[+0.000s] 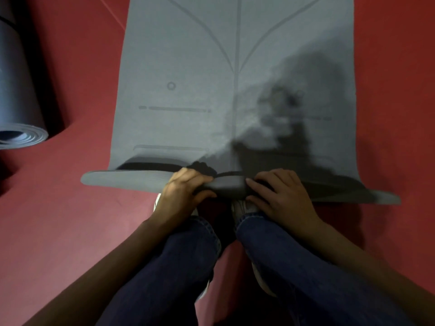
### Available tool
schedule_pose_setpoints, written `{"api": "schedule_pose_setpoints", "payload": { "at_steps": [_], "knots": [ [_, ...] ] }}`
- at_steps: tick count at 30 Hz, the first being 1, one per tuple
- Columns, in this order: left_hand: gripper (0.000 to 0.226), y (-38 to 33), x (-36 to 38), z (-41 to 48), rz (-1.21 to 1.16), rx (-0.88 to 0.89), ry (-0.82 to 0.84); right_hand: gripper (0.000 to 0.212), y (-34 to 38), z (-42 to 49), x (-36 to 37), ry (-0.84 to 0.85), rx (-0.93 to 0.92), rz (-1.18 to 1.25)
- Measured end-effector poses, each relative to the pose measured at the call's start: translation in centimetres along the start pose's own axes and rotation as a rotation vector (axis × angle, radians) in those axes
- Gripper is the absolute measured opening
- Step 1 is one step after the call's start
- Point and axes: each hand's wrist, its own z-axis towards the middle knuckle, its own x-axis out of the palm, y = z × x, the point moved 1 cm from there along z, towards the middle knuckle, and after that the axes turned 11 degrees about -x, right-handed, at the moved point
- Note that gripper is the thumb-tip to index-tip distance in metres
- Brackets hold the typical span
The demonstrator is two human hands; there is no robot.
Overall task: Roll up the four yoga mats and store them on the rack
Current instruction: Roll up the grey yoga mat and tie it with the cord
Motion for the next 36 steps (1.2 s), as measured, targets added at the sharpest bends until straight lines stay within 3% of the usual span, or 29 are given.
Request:
{"api": "schedule_pose_setpoints", "payload": {
  "at_steps": [6, 12, 16, 22, 24, 27, 32, 34, 36],
  "knots": [
    [0.041, 0.4, -0.7, -0.6, -0.146, -0.004, 0.092, 0.037, -0.4, -1.7, 0.4, 0.07, 0.185, 0.356],
    [0.041, 0.9, -0.9, -1.4, -0.124, -0.02, 0.172, 0.032, -0.2, -1.4, -0.5, 0.238, 0.442, 0.566],
    [0.015, 0.4, -1.8, -1.1, -0.24, -0.224, 0.304, 0.017, -1.1, -0.2, -0.9, 0.378, 0.585, 0.678],
    [0.009, 0.6, -1.0, 2.1, -0.191, -0.421, 0.498, 0.014, -2.6, 1.1, 0.1, 0.505, 0.685, 0.771],
    [0.006, 0.7, -0.7, 2.9, -0.109, -0.414, 0.528, 0.017, -2.6, 1.1, 0.5, 0.483, 0.657, 0.723],
    [0.007, 0.8, -0.4, 3.4, -0.032, -0.399, 0.541, 0.018, -2.0, 0.0, 1.0, 0.309, 0.513, 0.681],
    [0.019, 1.4, -0.2, 3.0, -0.022, -0.375, 0.506, 0.026, -1.4, -1.3, 1.8, 0.022, 0.063, 0.316],
    [0.039, 1.3, -0.4, 2.7, -0.025, -0.341, 0.457, 0.03, -1.9, -1.5, 2.2, -0.016, -0.063, 0.264],
    [0.026, 1.4, -0.4, 2.7, -0.049, -0.357, 0.445, 0.031, -2.7, -1.6, 2.2, 0.031, -0.12, 0.293]
  ]
}}
